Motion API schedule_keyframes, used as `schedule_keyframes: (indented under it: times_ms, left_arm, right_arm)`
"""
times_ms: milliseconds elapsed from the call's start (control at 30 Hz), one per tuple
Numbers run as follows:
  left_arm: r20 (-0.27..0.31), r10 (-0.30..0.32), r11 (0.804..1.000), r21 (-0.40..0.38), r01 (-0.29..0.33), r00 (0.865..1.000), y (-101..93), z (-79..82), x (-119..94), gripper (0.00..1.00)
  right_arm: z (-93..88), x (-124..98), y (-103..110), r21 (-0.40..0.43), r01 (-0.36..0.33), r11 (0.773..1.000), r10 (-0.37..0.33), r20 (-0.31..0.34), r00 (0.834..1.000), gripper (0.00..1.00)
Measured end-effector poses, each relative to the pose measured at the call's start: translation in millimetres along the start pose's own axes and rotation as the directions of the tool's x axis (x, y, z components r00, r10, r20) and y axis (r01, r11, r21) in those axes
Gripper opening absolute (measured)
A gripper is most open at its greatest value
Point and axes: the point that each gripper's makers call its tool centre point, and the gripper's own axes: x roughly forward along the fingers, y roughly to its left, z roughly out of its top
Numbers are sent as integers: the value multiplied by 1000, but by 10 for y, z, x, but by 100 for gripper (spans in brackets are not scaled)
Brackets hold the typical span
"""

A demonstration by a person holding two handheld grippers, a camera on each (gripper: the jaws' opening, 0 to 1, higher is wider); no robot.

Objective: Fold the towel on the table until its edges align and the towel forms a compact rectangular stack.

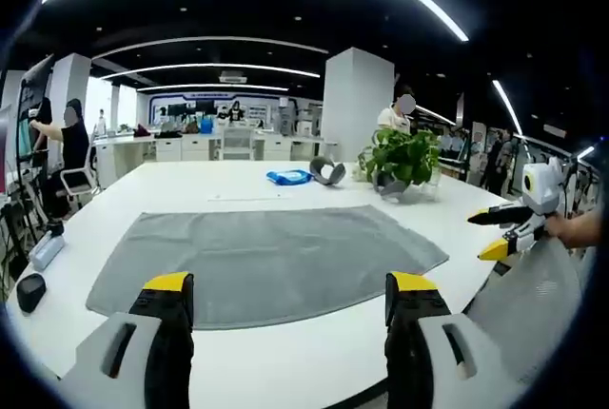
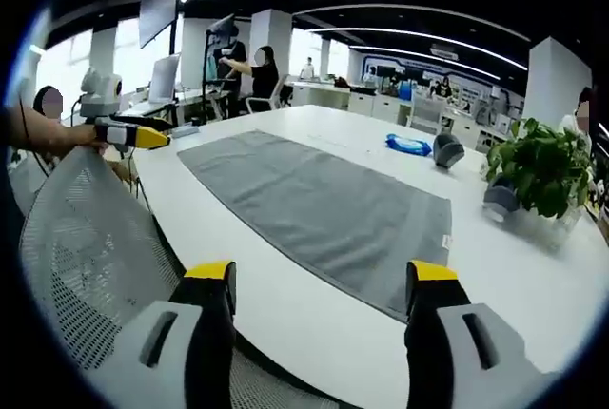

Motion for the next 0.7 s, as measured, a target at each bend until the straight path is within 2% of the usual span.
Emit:
schedule_keyframes:
  times_ms: [700]
  left_arm:
    - [-4, 1, 1000, 7, -1, 1000, 4, -8, -8, 82]
  right_arm:
    - [-29, -3, 34, -3, -13, 1000, 13, -19, 1000, 69]
